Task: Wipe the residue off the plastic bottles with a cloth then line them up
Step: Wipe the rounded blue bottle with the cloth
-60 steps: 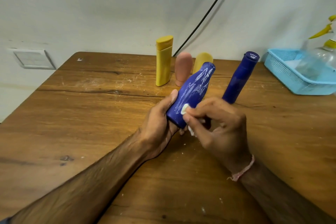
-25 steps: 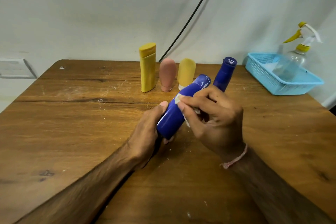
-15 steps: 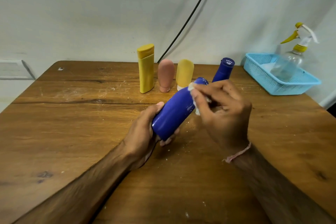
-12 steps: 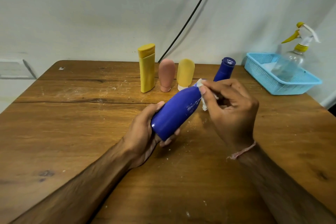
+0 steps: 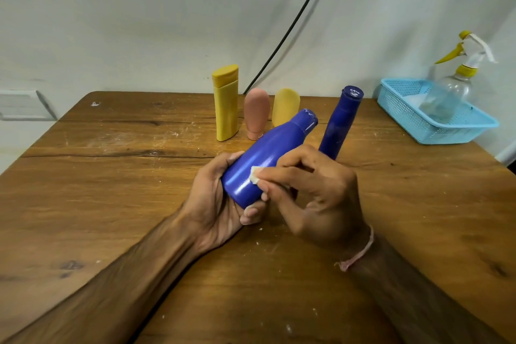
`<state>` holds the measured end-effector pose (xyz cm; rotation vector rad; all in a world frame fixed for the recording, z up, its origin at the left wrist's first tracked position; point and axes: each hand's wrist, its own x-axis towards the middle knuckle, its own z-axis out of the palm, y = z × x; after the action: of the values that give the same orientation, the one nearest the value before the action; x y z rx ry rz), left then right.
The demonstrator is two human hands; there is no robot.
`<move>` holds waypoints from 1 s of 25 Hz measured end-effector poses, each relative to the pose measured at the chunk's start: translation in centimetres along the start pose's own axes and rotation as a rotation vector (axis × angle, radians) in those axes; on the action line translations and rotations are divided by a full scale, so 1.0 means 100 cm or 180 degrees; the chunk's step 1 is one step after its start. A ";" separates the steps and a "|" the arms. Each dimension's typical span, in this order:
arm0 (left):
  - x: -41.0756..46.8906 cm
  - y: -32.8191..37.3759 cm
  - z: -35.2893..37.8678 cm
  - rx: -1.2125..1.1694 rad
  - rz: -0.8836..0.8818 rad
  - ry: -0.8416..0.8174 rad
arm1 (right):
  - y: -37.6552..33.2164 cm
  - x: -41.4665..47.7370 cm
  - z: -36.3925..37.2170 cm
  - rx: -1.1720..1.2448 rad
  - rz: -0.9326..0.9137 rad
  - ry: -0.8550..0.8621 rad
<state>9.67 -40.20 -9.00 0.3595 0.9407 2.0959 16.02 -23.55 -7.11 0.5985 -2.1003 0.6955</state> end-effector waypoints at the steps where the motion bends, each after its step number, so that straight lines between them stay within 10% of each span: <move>1: 0.000 0.001 0.000 -0.0062 -0.0014 -0.0044 | -0.002 -0.001 0.003 -0.0073 0.0015 0.0045; 6: 0.000 0.002 0.002 -0.0034 -0.0200 -0.0159 | 0.018 0.006 -0.003 -0.0427 0.0991 0.1132; 11: -0.001 0.004 0.002 -0.0050 -0.0225 -0.0116 | 0.006 0.002 -0.002 -0.0334 0.0342 0.0530; 25: -0.004 0.002 0.004 0.0475 0.0151 -0.0027 | 0.017 0.009 -0.007 -0.0480 0.0897 0.1217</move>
<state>10.02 -40.41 -8.57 0.4710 1.0964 2.0705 14.87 -21.99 -6.44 0.0739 -1.8687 0.7334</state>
